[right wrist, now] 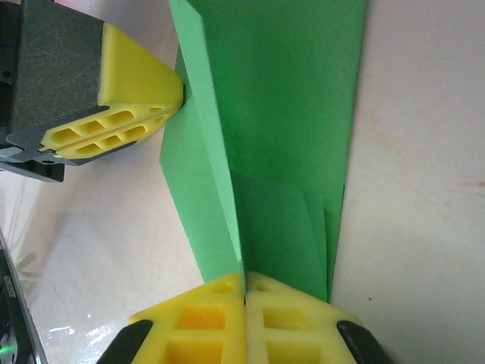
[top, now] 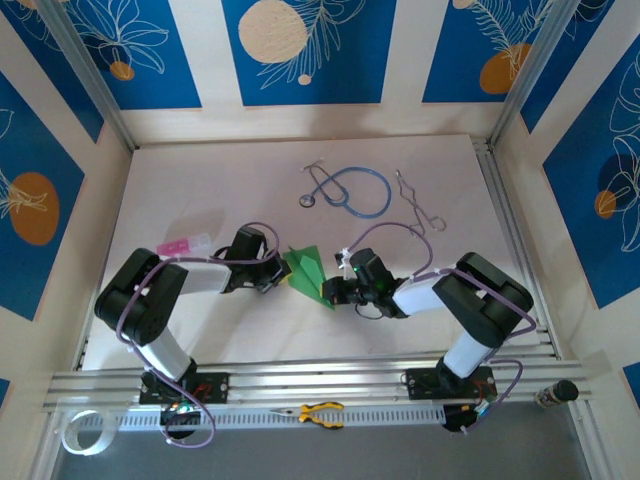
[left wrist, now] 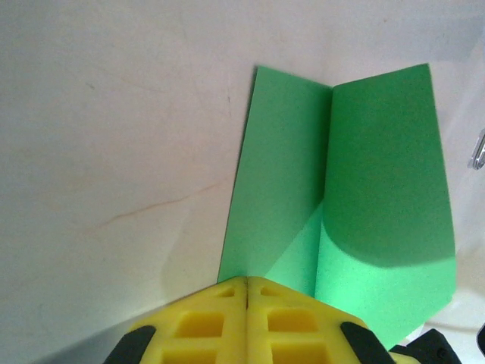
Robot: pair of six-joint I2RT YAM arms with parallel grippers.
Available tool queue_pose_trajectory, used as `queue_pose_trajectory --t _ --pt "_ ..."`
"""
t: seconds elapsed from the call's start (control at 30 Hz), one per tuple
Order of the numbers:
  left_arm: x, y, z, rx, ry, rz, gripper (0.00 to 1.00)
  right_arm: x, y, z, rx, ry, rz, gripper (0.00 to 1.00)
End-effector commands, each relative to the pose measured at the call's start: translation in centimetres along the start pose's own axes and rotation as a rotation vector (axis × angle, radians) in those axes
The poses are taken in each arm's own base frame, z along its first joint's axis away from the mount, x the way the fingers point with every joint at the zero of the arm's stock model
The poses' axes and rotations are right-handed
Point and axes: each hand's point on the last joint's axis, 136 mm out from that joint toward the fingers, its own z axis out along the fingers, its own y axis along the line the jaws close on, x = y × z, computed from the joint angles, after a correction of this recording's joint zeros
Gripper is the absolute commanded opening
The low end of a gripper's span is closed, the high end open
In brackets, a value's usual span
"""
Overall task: Fold a paper plane with a square sheet of paper (pick it up from the middle)
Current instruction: Fourth fold the wing at the center of the table.
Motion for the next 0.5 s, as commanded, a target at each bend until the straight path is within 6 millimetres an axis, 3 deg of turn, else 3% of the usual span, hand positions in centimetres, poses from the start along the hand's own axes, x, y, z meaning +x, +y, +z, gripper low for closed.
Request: queue_pose_trajectory --t 0.0,0.47 --pt "-0.01 0.74 0.22 -0.038 -0.008 0.007 0.00 0.94 -0.34 -0.01 -0.021 0.032 0.034 0.06" --pt "-0.18 0.71 0.26 -0.044 -0.010 0.012 0.00 1.08 -0.84 -0.16 -0.048 0.047 0.097 0.04"
